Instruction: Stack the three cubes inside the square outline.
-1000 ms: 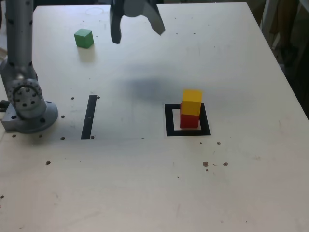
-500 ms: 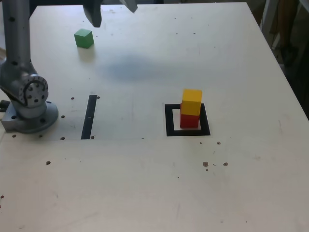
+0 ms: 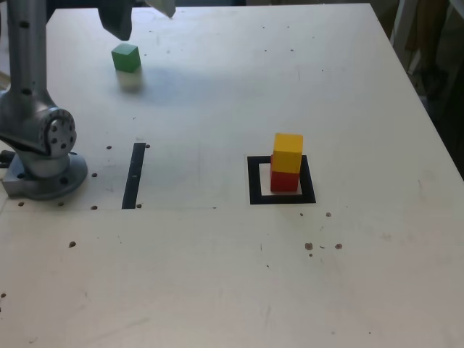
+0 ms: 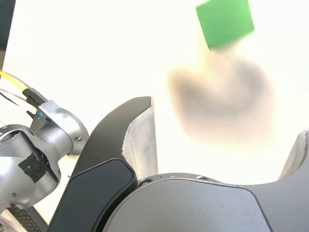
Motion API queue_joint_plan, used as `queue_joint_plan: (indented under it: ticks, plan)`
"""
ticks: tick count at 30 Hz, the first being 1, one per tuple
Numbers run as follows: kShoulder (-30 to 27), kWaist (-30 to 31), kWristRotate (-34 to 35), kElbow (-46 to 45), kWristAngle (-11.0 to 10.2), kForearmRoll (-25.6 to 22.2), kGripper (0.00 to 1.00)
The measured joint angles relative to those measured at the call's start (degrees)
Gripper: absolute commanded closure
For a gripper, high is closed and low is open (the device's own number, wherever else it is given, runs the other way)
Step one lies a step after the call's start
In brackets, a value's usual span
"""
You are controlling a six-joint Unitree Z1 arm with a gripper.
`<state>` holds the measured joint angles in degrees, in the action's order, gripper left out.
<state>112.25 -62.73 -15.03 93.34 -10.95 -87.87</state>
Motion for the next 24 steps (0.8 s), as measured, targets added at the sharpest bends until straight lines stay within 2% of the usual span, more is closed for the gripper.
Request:
queue_joint_plan:
  ticks: [8, 24]
  plan:
    - [2.9, -4.5, 0.3, -0.9, -0.7, 1.8, 0.02]
    - [9.3, -9.2, -0.9, -1.4, -0.2, 5.0, 0.02]
